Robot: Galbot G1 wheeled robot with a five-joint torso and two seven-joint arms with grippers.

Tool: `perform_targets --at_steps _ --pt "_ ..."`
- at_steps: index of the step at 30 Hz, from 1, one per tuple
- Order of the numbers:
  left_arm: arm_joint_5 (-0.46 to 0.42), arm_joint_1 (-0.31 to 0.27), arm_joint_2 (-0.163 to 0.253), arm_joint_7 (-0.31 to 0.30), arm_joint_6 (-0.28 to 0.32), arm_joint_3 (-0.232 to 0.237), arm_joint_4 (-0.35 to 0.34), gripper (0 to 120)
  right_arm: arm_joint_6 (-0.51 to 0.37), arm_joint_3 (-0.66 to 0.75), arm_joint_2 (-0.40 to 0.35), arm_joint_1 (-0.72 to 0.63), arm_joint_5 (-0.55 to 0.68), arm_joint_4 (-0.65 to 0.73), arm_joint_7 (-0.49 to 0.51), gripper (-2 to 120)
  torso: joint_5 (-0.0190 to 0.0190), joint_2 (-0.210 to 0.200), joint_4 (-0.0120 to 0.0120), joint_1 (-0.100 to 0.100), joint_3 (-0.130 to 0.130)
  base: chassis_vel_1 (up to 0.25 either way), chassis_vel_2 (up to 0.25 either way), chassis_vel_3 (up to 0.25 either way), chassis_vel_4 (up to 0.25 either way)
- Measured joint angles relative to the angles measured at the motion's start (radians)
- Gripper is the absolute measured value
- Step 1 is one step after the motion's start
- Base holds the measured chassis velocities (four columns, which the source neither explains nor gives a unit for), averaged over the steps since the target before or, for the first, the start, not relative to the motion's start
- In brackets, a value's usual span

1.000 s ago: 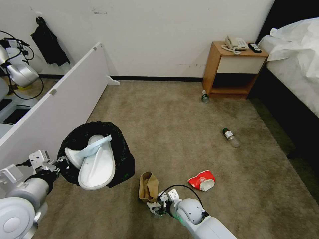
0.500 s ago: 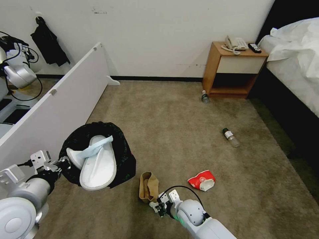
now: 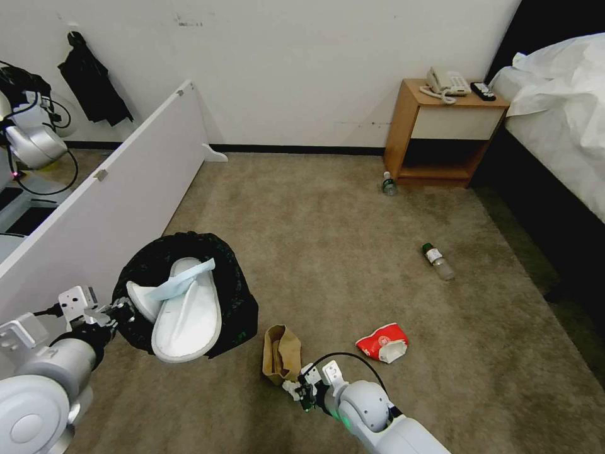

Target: Pick up the trash bin, then pick up the garbage from the floor and place it into the trash bin.

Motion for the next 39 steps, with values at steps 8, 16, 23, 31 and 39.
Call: perform_targets --at_steps 8,16,23,31,39 --pt "0.017 0.01 0.002 -0.001 0.0 0.05 -0.011 1 0.302 0.05 -0.099 -0.018 0.025 0.174 -0.129 0 0.0001 0.0 -0.0001 0.0 0.0 0.0 0.0 0.0 0.0" --pt "0.022 0.012 0.005 -0.001 0.0 0.064 -0.011 1 0.434 0.123 -0.137 -0.014 0.157 0.258 -0.217 0 0.0001 0.0 0.0 0.0 0.0 0.0 0.0 0.0 0.0" --pt "0.023 0.014 0.008 -0.001 0.0 0.071 -0.008 1 0.48 0.174 -0.164 -0.017 0.207 0.323 -0.318 0 0.0 0.0 -0.0001 0.0 0.0 0.0 0.0 0.0 0.0" --pt "0.052 0.023 0.005 0.003 0.0 0.095 -0.007 1 0.532 0.228 -0.172 -0.004 0.269 0.366 -0.409 0 0.0 0.0 -0.0001 0.0 0.0 0.0 0.0 0.0 0.0" --pt "0.092 0.036 0.0 0.008 0.0 0.125 -0.012 1 0.59 0.238 -0.151 0.024 0.299 0.378 -0.5 0 -0.0001 0.0 0.0 0.0 0.0 0.0 0.0 0.0 0.0"
